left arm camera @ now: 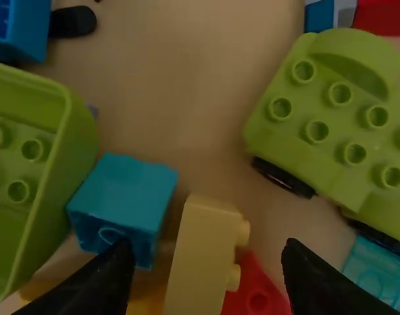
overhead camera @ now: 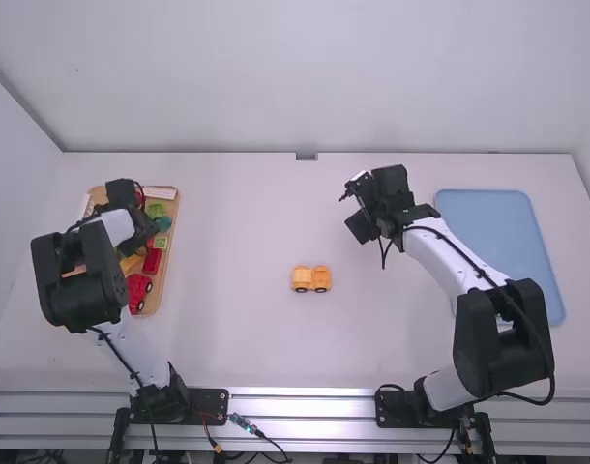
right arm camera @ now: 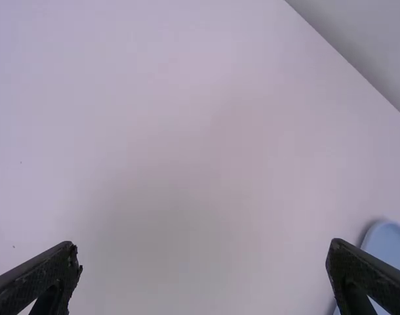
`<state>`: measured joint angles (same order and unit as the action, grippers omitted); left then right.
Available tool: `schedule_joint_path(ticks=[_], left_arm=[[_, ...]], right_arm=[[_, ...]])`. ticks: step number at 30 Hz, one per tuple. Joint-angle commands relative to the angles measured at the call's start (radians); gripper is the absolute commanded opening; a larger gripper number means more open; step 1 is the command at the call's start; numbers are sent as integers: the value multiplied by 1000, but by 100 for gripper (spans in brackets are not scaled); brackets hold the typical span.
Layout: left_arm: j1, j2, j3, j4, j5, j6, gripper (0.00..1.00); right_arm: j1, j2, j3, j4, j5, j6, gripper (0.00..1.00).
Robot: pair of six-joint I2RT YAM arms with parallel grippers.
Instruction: Assemble lego blocks to make yellow taxi
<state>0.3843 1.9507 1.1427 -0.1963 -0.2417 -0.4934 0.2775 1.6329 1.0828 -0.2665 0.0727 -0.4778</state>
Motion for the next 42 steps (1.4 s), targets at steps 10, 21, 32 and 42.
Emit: schedule_joint_path(ticks=[10,21,32,42], left_arm=[[8,-5,-44,21,-11,-15,54],[8,-5,-44,56,-14,-8,46],[8,-5,-45,74,-11,34,49],[8,-5,-49,66,-11,11,35]], right_arm=[[-3,-4,17,-4,-2,2,99],[-3,-4,16,-9,-1,2,100],[-3,-4,16,-11,-1,2,99],[-3,-4,16,-11,-2,2,99]])
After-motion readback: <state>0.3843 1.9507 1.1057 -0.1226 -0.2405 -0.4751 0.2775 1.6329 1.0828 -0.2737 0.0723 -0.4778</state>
